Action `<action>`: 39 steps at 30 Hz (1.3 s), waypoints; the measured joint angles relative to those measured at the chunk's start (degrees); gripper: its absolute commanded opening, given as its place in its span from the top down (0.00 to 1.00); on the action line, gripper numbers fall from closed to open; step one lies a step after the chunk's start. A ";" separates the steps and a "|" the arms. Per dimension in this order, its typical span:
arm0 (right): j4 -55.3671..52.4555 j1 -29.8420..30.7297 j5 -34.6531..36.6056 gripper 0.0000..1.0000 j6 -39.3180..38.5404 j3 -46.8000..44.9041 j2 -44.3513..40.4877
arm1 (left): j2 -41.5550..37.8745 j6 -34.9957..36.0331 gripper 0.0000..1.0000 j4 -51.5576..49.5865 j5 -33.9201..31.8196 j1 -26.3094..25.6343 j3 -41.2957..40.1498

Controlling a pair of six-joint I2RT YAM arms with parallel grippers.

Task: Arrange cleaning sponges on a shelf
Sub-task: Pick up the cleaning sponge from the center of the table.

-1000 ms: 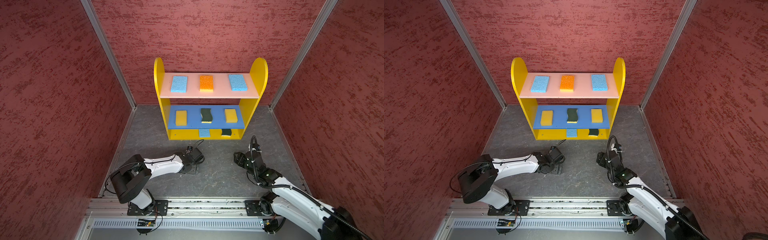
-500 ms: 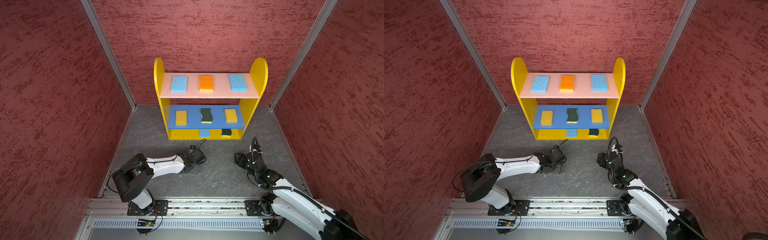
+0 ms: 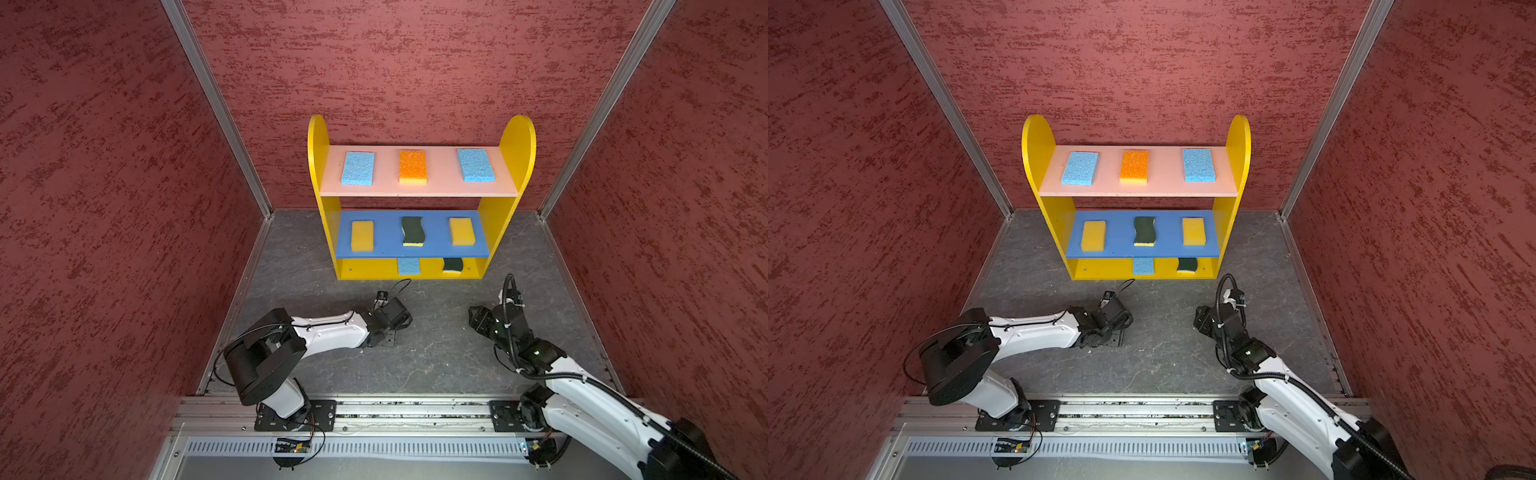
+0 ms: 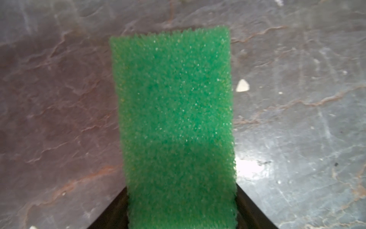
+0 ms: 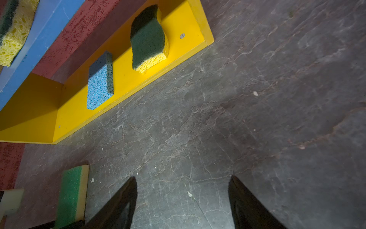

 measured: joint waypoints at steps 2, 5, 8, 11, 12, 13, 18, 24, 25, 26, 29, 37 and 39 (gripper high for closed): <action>0.00 0.00 -0.02 0.27 -0.02 0.00 0.00 | -0.83 -0.07 0.32 -0.31 -0.13 1.42 -0.72; 0.00 0.00 -0.04 0.27 -0.04 0.00 -0.02 | -1.99 0.31 0.33 -0.02 -0.81 4.00 -1.79; 0.00 0.00 -0.07 0.26 -0.13 0.00 0.00 | -3.72 1.86 0.33 1.51 -1.40 6.78 -3.08; 0.02 0.00 -0.07 0.26 -0.26 0.00 0.00 | -5.92 3.74 0.33 3.28 -2.60 9.33 -3.74; 0.02 0.00 -0.09 0.27 -0.26 0.00 0.00 | -6.47 4.31 0.33 3.96 -2.86 10.01 -3.80; 0.07 0.00 -0.09 0.26 -0.26 0.00 0.00 | -7.08 4.96 0.33 4.90 -3.23 10.84 -3.82; 0.76 0.00 -0.22 0.26 -0.28 0.00 0.87 | -7.58 8.61 0.32 8.66 -4.15 14.29 -3.45; 2.01 -0.02 -0.33 0.27 -0.48 -0.04 3.26 | -5.44 13.00 0.32 14.62 -4.70 15.91 -3.26; 2.34 -0.02 -0.35 0.27 -0.50 -0.07 3.65 | -5.11 13.70 0.32 15.87 -4.72 16.02 -3.26; 2.64 -0.02 -0.42 0.27 -0.57 -0.11 4.00 | -4.79 14.47 0.32 17.33 -4.76 16.13 -3.26; 3.67 -0.02 -0.52 0.27 -0.83 -0.46 4.74 | -3.32 16.09 0.32 20.44 -5.27 16.72 -3.19; 6.73 -0.02 -1.70 0.27 -1.46 -2.58 5.55 | 1.51 18.64 0.32 23.69 -6.08 18.69 -1.64; 7.41 -0.02 -1.84 0.27 -1.73 -2.58 6.03 | 2.01 18.99 0.32 24.55 -6.23 18.80 -1.07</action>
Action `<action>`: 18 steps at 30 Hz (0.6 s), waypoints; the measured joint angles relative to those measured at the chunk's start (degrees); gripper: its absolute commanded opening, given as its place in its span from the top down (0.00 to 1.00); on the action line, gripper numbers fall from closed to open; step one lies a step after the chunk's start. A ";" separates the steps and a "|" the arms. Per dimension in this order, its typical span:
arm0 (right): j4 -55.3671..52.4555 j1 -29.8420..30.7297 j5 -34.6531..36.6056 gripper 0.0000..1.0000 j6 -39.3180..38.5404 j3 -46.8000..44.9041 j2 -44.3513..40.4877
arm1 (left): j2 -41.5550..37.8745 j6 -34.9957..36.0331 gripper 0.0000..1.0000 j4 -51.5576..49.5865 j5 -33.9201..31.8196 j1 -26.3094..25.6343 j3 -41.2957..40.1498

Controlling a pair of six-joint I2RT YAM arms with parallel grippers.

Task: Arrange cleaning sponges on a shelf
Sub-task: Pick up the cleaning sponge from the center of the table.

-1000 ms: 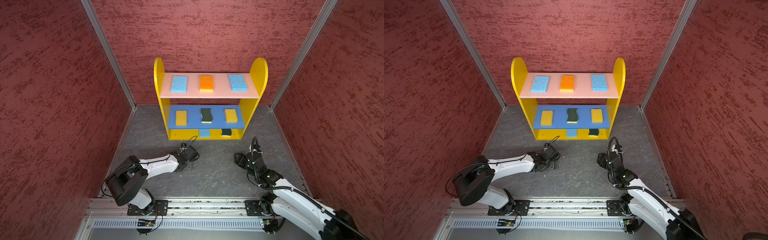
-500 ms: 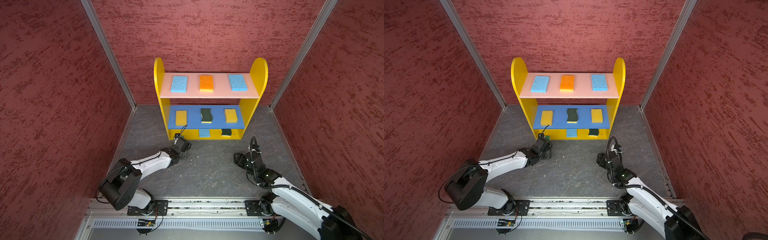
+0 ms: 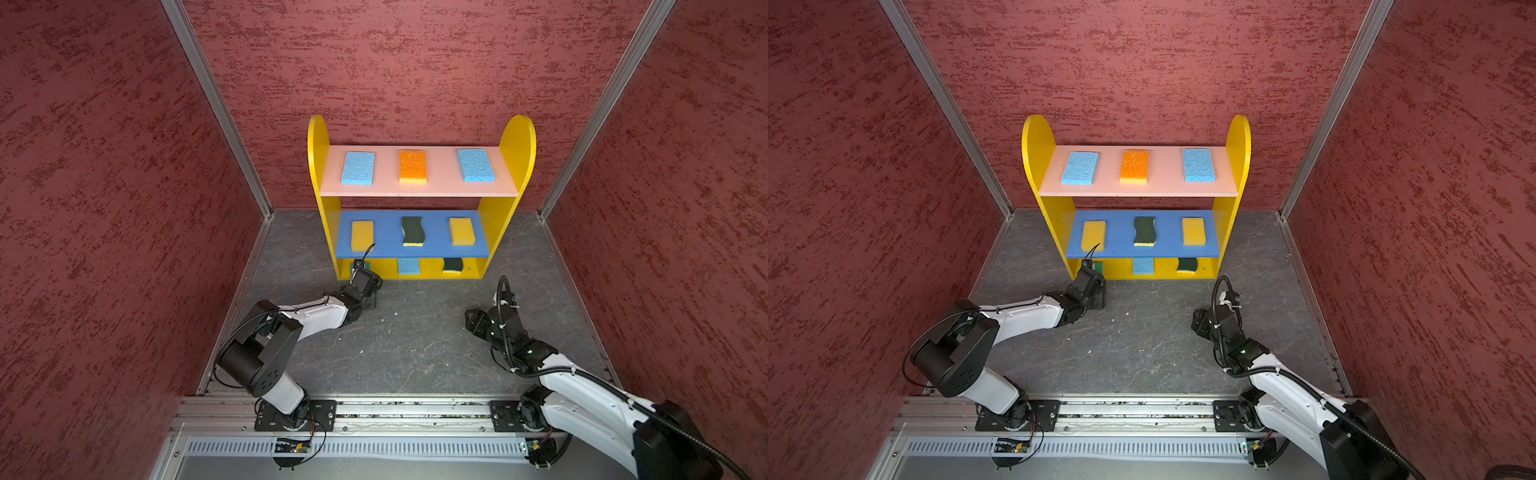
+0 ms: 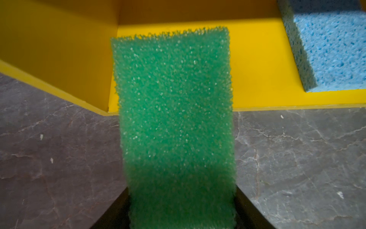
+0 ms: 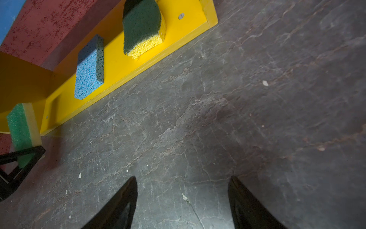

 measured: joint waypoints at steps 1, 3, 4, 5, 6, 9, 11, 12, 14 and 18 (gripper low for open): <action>0.46 0.00 -0.07 0.27 -0.15 0.00 0.26 | 0.28 0.22 0.32 0.48 -0.13 0.02 0.22; 1.27 0.00 -0.13 0.27 -0.46 0.00 0.94 | 0.83 0.55 0.32 1.29 -0.39 0.11 0.57; 1.70 0.00 -0.13 0.27 -0.61 0.00 1.40 | 1.09 0.74 0.32 1.57 -0.48 0.17 0.63; 2.10 0.00 -0.17 0.27 -0.70 0.00 1.79 | 1.36 0.85 0.32 1.86 -0.57 0.28 0.72; 2.51 0.00 -0.22 0.27 -0.85 -0.02 2.32 | 1.64 0.94 0.32 2.05 -0.59 0.42 0.87; 4.02 0.00 -0.61 0.27 -1.09 -0.15 3.87 | 2.62 1.14 0.32 2.54 -0.63 0.94 1.55; 5.16 0.00 -1.16 0.27 -1.29 -0.42 4.87 | 3.45 1.16 0.32 3.17 -0.61 1.42 2.12; 5.53 0.00 -1.29 0.27 -1.33 -0.48 5.33 | 3.91 1.16 0.32 3.48 -0.61 1.68 2.40; 6.05 0.00 -1.66 0.27 -1.53 -0.50 6.21 | 4.42 1.18 0.32 3.54 -0.68 1.81 2.54; 7.61 0.00 -2.60 0.27 -1.92 -0.52 7.76 | 4.90 1.40 0.32 3.65 -0.87 1.81 2.54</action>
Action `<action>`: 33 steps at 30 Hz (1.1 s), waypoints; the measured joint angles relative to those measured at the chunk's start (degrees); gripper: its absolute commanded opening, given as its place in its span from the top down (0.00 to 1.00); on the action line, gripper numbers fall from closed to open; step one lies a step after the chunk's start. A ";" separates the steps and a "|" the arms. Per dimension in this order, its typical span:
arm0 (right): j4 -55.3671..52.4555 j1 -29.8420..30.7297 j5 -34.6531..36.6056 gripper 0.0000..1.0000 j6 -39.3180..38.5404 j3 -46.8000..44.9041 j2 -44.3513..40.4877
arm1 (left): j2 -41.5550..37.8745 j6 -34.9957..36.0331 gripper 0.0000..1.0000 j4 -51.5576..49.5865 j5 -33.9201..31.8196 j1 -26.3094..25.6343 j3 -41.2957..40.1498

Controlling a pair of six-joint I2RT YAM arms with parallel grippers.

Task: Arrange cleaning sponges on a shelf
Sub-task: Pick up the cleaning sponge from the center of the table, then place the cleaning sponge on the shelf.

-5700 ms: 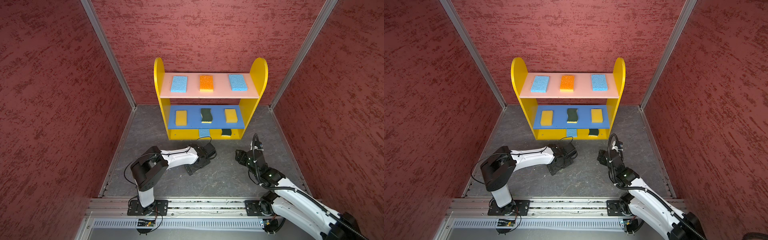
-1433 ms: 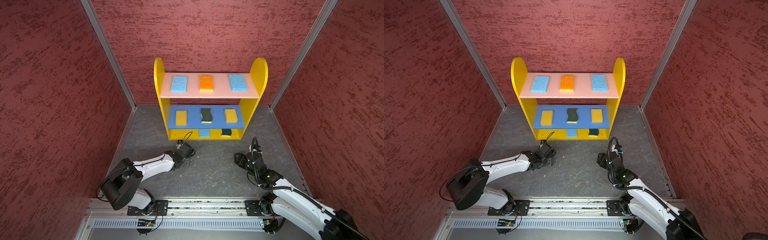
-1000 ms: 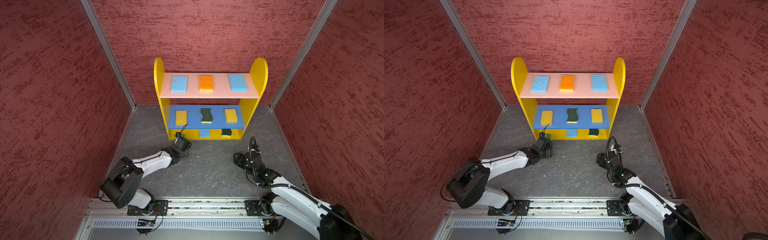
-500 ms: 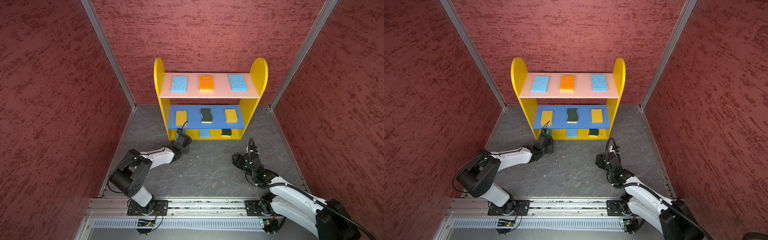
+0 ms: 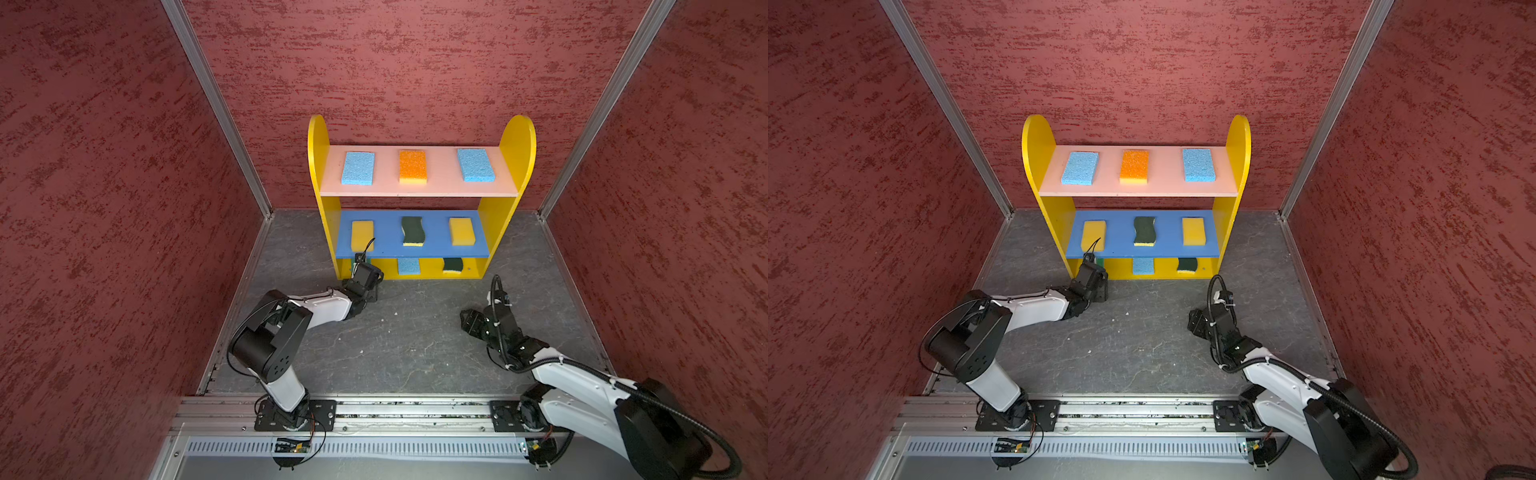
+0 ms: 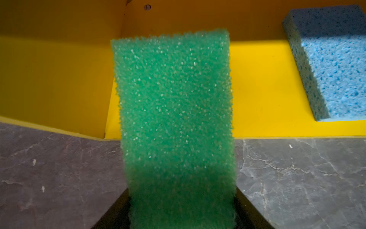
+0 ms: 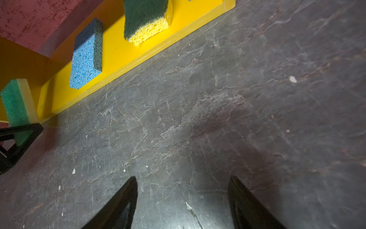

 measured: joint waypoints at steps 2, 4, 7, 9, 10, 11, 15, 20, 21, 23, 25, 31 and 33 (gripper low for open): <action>0.96 0.00 -0.33 0.27 -0.02 0.00 0.92 | 0.22 0.17 0.32 0.02 -0.13 0.02 0.00; 1.95 0.00 -0.87 0.28 -0.02 0.00 2.01 | 0.79 0.39 0.32 -0.07 0.15 0.26 0.11; 3.56 0.00 -1.60 0.29 -0.02 0.00 3.72 | 1.92 0.79 0.32 -0.02 0.24 0.96 0.13; 4.50 -0.02 -2.01 0.29 -0.02 0.00 4.76 | 2.12 0.81 0.32 0.24 0.24 1.07 0.04; 4.92 -0.02 -2.23 0.30 -0.02 0.00 5.25 | 2.12 0.85 0.32 0.52 0.28 1.07 -0.11; 5.33 -0.02 -2.43 0.30 -0.02 0.00 5.79 | 2.12 0.85 0.32 1.18 0.26 1.07 -0.39; 6.47 -0.02 -3.06 0.31 -0.02 0.00 6.97 | 1.88 0.81 0.32 3.98 -0.04 1.22 -1.70; 6.95 -0.02 -3.28 0.31 -0.26 0.00 6.86 | -1.09 0.79 0.32 7.08 -3.23 -0.37 -3.65; 6.95 -0.02 -3.30 0.31 -0.33 0.00 6.73 | -1.73 0.81 0.31 7.65 -3.85 -0.92 -3.72; 6.95 -0.02 -3.32 0.31 -0.46 0.00 6.32 | -2.69 0.81 0.31 8.74 -4.52 -1.68 -3.72; 6.95 -0.02 -3.41 0.31 -0.50 0.00 5.86 | -2.97 0.81 0.31 9.64 -4.59 -1.77 -3.69; 6.88 -0.02 -3.54 0.31 -0.76 -0.09 4.68 | -1.57 0.81 0.31 9.94 -4.61 -0.15 -2.56; 6.84 -0.02 -3.54 0.31 -0.85 -0.44 3.87 | -0.52 0.79 0.31 10.21 -4.59 0.00 -2.10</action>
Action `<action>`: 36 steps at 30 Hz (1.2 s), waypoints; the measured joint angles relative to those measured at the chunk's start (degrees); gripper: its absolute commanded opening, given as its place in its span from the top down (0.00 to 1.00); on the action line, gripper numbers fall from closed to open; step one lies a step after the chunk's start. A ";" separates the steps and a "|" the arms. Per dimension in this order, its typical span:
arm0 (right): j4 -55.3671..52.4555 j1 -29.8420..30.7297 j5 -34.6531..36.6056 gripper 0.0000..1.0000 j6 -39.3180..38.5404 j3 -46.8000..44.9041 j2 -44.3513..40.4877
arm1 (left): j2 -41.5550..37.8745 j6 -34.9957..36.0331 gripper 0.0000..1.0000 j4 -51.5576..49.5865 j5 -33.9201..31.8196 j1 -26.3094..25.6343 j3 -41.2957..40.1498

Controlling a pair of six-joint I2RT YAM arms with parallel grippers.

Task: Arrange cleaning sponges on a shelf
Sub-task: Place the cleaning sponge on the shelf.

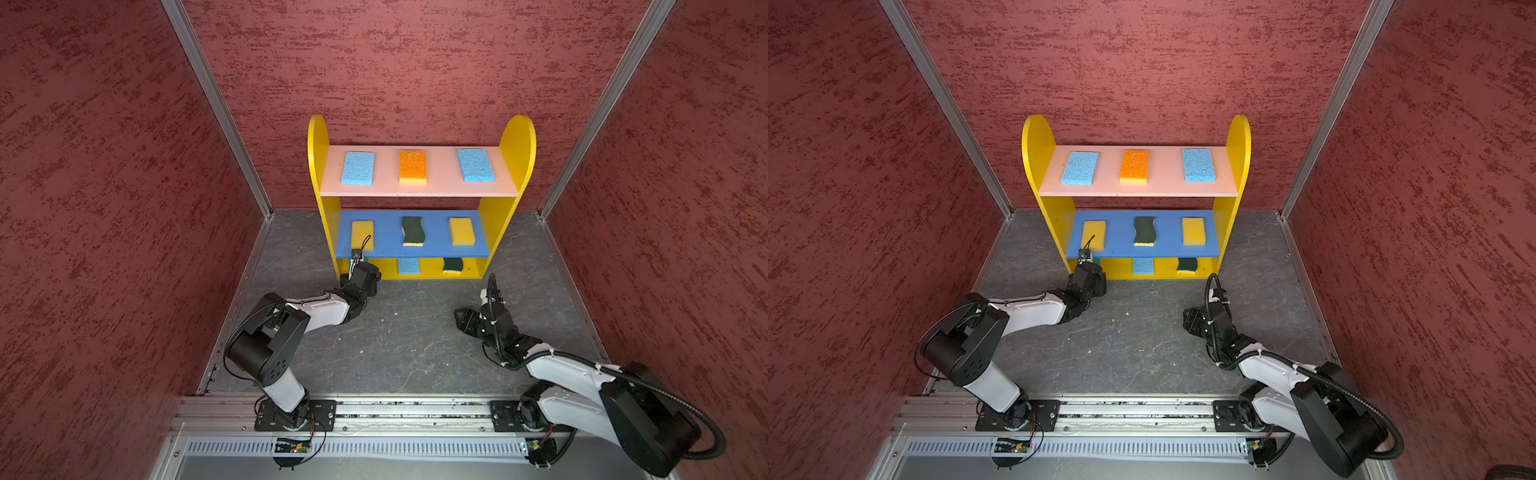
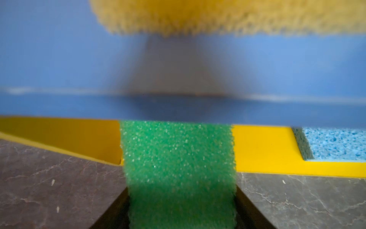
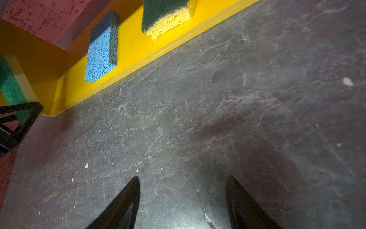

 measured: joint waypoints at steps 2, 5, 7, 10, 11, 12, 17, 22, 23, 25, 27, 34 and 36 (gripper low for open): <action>-0.02 0.00 0.00 0.30 -0.02 -0.50 -0.81 | 1.25 0.02 0.31 0.11 0.09 0.00 0.46; -0.35 0.00 0.02 0.30 -0.02 -1.07 -1.46 | 2.93 0.00 0.31 0.09 0.11 0.00 1.55; -0.66 0.00 0.02 0.30 -0.04 -1.07 -1.60 | 3.58 0.00 0.31 0.46 0.07 0.00 2.34; -0.81 0.00 0.04 0.30 -0.02 -1.27 -1.88 | 4.37 0.00 0.30 0.79 -0.04 0.00 3.30; -0.83 0.00 0.04 0.30 -0.04 -1.42 -1.97 | 4.61 0.00 0.30 0.92 -0.15 0.00 3.58; -0.83 0.00 0.04 0.30 -0.04 -1.64 -1.99 | 4.90 0.00 0.30 0.94 -0.31 0.00 3.96; -1.03 0.00 0.04 0.30 -0.04 -1.95 -1.97 | 6.19 -0.02 0.30 1.16 -1.07 0.09 5.57; -1.01 0.00 0.04 0.30 -0.04 -2.03 -1.97 | 7.45 -0.02 0.30 1.70 -1.51 0.76 6.56; -0.98 0.00 0.04 0.30 -0.04 -2.03 -1.92 | 7.56 -0.02 0.30 1.79 -1.57 0.85 6.71; -0.96 0.00 0.04 0.30 -0.04 -2.03 -1.92 | 7.85 -0.02 0.30 1.95 -1.66 0.94 6.91; -0.96 0.00 0.04 0.30 -0.04 -2.03 -1.90 | 8.11 -0.02 0.30 2.19 -1.90 0.96 7.04; -0.90 0.00 0.04 0.30 -0.02 -2.03 -1.84 | 8.39 -0.02 0.27 2.75 -2.05 0.98 7.13; -0.90 0.00 0.04 0.30 -0.02 -2.03 -1.84 | 8.39 -0.04 0.26 2.80 -2.08 0.98 7.13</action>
